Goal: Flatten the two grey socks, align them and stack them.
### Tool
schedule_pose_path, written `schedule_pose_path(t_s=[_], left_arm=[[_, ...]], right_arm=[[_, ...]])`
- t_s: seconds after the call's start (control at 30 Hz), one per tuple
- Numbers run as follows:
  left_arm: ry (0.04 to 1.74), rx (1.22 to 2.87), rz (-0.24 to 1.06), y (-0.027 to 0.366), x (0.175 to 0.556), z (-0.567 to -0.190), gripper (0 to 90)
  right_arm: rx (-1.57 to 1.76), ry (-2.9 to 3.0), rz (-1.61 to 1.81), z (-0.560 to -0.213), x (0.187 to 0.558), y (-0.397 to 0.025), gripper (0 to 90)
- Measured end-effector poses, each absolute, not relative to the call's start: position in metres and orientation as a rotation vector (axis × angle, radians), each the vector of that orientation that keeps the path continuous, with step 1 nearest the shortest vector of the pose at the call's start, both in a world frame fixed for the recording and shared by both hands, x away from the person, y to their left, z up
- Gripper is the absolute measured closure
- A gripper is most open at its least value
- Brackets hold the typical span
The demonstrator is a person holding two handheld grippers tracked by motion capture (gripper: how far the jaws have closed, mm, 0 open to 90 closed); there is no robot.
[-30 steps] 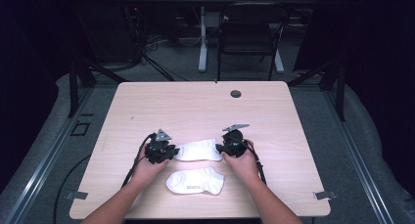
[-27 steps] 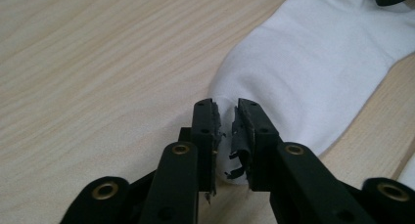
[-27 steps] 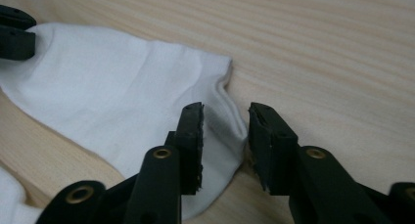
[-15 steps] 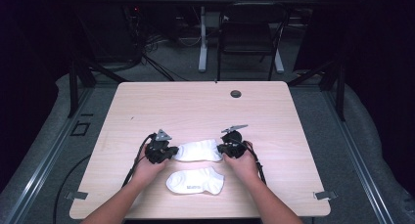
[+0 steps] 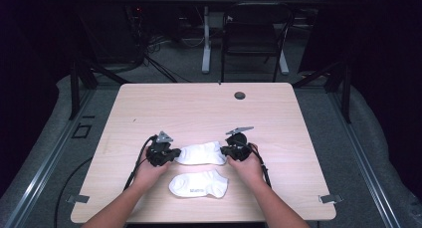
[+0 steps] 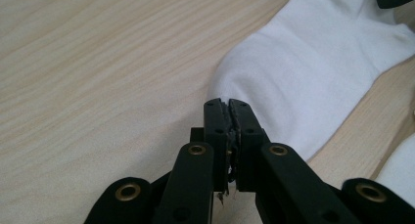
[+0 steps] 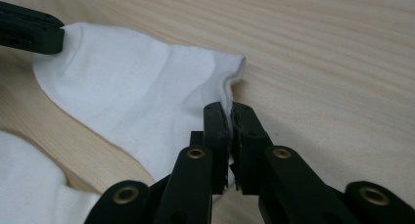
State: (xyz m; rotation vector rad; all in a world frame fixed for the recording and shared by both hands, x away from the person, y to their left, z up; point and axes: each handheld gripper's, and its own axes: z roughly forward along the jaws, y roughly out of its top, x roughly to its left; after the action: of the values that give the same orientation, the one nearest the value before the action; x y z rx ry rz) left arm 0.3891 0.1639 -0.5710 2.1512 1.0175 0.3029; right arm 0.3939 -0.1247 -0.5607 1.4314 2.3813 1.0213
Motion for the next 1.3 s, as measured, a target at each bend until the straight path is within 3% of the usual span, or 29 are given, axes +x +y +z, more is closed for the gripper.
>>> schedule_pose_path(t_s=[0.6,1.3], left_arm=[[1.010,2.103,0.310,0.172,0.378,-0.554,87.6],[0.946,2.082,0.255,0.183,0.338,-0.529,87.6]], right_arm=[[1.395,2.375,1.096,-0.544,0.385,-0.127,86.1],[1.290,2.457,1.143,-0.515,0.350,-0.127,86.1]])
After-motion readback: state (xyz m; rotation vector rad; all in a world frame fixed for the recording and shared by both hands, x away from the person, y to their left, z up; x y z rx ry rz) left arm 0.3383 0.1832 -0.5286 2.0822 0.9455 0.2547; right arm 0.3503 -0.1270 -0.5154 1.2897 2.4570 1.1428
